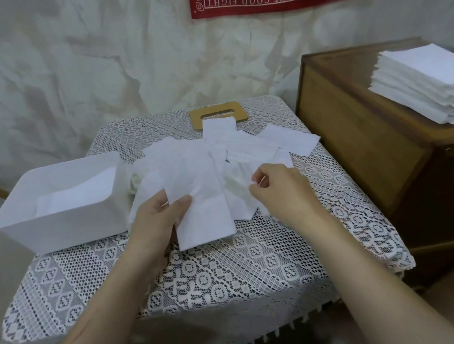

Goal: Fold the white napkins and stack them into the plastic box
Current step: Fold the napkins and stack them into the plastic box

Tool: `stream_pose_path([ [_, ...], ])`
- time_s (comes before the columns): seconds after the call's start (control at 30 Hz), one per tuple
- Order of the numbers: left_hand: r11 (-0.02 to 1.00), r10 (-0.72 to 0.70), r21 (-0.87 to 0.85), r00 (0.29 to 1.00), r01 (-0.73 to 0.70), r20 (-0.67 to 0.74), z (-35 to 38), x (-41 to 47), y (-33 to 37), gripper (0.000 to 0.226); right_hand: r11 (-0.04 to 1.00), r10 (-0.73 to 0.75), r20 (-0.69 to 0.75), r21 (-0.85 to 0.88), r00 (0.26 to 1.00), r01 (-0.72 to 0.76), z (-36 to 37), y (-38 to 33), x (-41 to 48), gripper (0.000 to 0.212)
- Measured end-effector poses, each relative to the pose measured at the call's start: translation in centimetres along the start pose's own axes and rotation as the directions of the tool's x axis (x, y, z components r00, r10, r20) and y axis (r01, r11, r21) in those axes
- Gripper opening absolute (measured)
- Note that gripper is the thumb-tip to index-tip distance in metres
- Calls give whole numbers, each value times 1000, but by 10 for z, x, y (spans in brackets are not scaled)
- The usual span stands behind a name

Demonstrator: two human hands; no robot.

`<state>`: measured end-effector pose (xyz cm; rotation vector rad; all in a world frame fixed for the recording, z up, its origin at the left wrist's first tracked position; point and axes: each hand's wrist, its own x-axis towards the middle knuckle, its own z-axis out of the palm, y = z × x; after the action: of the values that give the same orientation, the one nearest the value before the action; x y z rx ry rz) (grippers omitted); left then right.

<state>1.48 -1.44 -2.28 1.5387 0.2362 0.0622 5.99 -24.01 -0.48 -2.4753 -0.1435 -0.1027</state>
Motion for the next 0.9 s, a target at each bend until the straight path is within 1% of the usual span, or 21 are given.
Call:
stream_pose_path([
  [0.07,1000,15,2,1000,-15,-7,-2,0,1,15,1000,-18,96,14,995,17,11,-8,-5,16],
  [0.13,1000,24,-9,1000,-24,-4,-4,-1,3,14,999,-8,133,45,991,2,14,-6,-4,27],
  [0.17,1000,22,-11,1000,-22,-4,-4,-2,3,14,999,5,117,46,993,-11,11,-3,-3,28],
  [0.2,1000,19,-9,1000,-19,-5,-5,-2,3,14,999,22,83,22,996,-24,8,1,0,25],
  [0.27,1000,9,3,1000,-9,-8,-6,-3,2,15,996,66,5,-59,998,-65,2,11,5,19],
  [0.3,1000,3,4,1000,-3,-9,-7,-3,2,15,992,86,-18,-93,996,-87,1,15,7,22],
  [0.37,1000,-7,-1,1000,7,-7,-7,-3,1,16,984,114,-19,-139,993,-116,1,19,9,35],
  [0.43,1000,-12,-5,1000,12,-1,-7,-4,1,17,982,112,-19,-148,994,-113,5,22,10,38],
  [0.53,1000,-16,-12,1000,16,3,-8,-4,-1,19,989,96,-49,-111,994,-100,6,22,12,29],
  [0.67,1000,-20,-6,1000,20,6,-8,-4,-2,20,990,134,-33,-47,990,-136,5,20,13,33],
  [0.73,1000,-22,-14,1000,22,5,-9,-4,-2,20,989,146,-22,-2,989,-146,5,22,15,32],
  [0.8,1000,-23,-17,1000,23,7,-9,-4,-2,20,988,143,-28,61,989,-141,3,23,15,25],
  [0.9,1000,-20,-16,1000,20,7,-8,-5,-1,20,983,105,-61,158,993,-94,-2,23,15,11],
])
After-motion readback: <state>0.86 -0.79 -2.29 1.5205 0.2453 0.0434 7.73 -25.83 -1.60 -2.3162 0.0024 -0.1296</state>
